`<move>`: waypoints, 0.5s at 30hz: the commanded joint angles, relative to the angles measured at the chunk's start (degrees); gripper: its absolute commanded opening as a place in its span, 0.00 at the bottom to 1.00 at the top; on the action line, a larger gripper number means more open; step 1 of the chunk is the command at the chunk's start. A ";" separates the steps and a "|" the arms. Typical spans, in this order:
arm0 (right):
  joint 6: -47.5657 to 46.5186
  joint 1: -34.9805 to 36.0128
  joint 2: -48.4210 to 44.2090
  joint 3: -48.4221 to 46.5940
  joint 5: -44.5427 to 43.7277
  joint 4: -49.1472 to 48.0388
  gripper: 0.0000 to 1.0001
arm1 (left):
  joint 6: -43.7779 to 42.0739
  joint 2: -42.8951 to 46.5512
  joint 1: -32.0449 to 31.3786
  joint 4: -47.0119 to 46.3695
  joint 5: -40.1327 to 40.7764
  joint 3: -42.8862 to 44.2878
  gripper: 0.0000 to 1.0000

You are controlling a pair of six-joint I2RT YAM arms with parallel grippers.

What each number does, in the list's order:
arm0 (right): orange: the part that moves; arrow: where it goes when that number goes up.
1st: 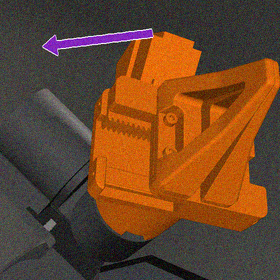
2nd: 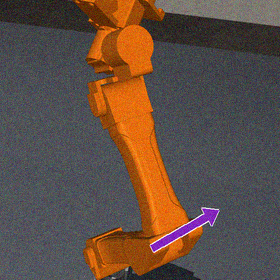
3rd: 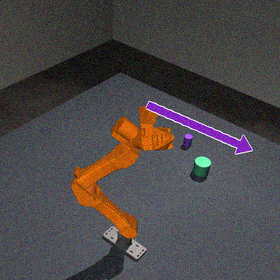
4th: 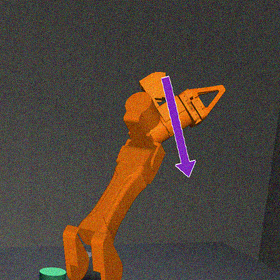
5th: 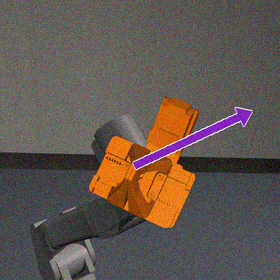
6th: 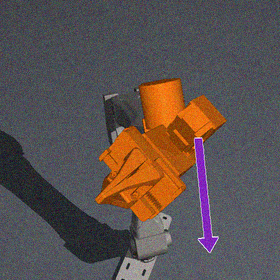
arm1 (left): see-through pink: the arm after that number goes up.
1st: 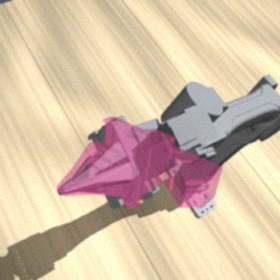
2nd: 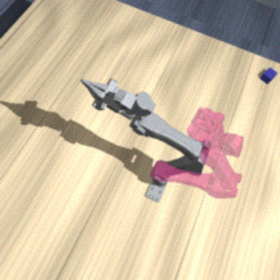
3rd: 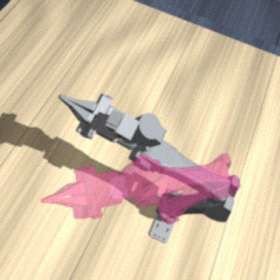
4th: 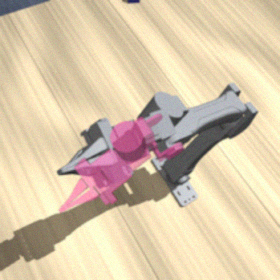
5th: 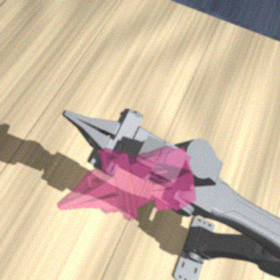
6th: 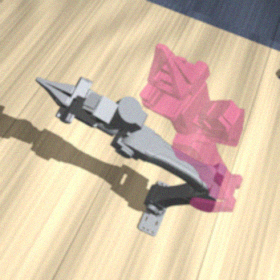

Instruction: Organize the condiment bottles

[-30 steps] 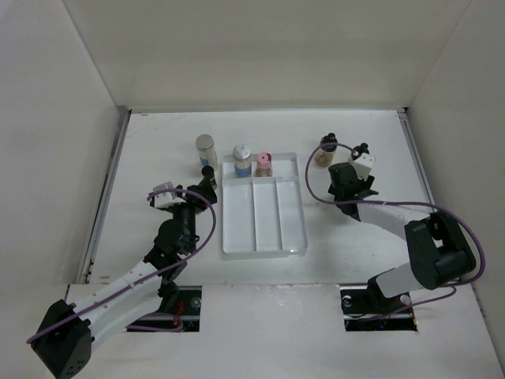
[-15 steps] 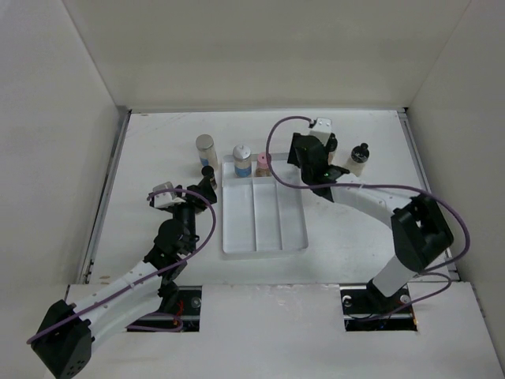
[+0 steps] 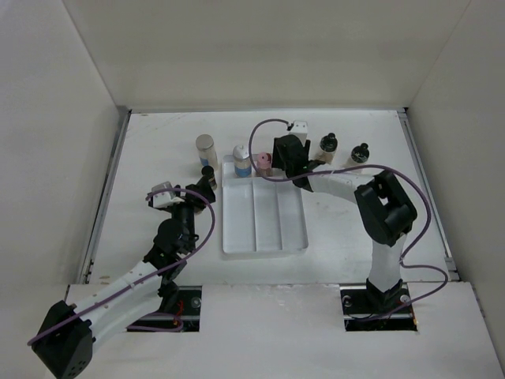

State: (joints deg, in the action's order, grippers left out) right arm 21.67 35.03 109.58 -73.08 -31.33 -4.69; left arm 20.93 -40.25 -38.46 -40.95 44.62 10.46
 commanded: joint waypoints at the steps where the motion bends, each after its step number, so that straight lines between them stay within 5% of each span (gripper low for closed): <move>1: 2.41 0.88 -0.34 -3.39 0.22 -4.54 0.54 | 0.08 0.09 0.80 -2.03 0.38 1.06 0.98; 4: 2.94 0.96 0.55 -3.12 0.40 -3.05 0.57 | 0.17 -0.53 0.88 -1.50 0.47 1.67 0.98; 12: 4.34 1.14 -1.90 -1.81 0.31 -1.29 0.87 | 0.52 -2.99 0.71 3.67 5.21 5.71 0.96; 15: 4.00 1.14 -5.59 -1.02 0.57 -1.11 0.91 | 0.52 -2.20 0.89 7.36 5.30 7.90 0.94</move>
State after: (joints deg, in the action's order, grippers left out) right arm 25.15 35.70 110.30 -73.12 -30.15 -2.33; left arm 21.08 -43.51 -37.89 -35.68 48.29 14.20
